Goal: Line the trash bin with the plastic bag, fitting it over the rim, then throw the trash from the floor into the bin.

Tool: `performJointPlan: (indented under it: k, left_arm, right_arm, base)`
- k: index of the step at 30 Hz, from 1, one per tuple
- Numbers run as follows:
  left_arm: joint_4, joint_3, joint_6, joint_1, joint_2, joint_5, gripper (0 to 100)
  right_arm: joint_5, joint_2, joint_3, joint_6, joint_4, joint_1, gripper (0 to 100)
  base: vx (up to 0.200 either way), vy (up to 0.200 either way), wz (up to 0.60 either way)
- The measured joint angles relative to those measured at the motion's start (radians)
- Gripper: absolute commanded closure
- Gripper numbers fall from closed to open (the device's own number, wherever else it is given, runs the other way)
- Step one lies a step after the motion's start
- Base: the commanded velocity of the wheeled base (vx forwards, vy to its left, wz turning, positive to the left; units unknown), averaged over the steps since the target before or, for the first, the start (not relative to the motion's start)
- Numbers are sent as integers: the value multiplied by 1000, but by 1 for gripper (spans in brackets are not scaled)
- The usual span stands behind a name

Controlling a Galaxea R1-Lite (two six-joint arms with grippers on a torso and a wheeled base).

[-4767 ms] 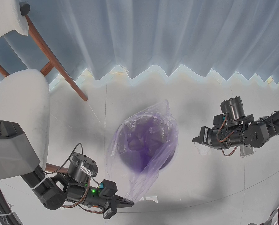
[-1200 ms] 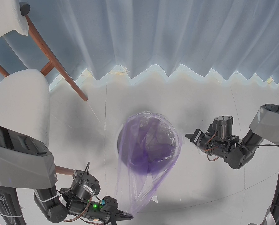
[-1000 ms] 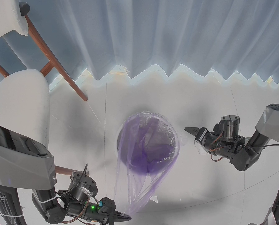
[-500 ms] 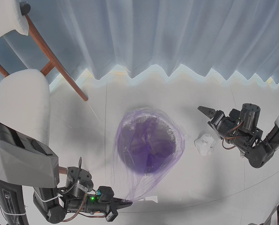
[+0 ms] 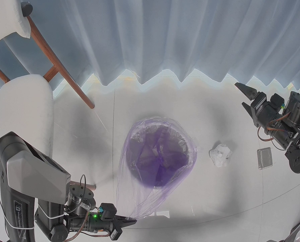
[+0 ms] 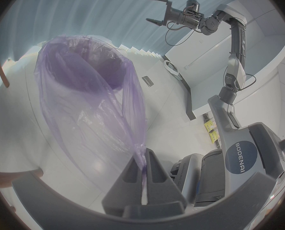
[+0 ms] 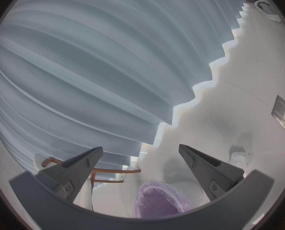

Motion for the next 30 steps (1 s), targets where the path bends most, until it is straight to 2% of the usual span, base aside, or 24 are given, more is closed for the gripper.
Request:
performJointPlan:
  k: [16, 17, 25, 30]
  left_arm:
    - [-19, 19, 6, 26, 79, 22, 100]
    - [-19, 18, 3, 27, 81, 29, 0]
    - [-19, 22, -27, 23, 80, 23, 0]
    - [-19, 37, -110, 21, -3, 18, 0]
  right_arm:
    - [31, -101, -10, -6, -2, -51, 0]
    - [32, -104, -10, -6, -3, -52, 0]
    - [36, -122, -6, -6, -3, -57, 0]
    - [38, -132, -5, -6, -1, -57, 0]
  base:
    - [0, 0, 0]
    - [0, 0, 0]
    - [0, 0, 0]
    - [0, 0, 0]
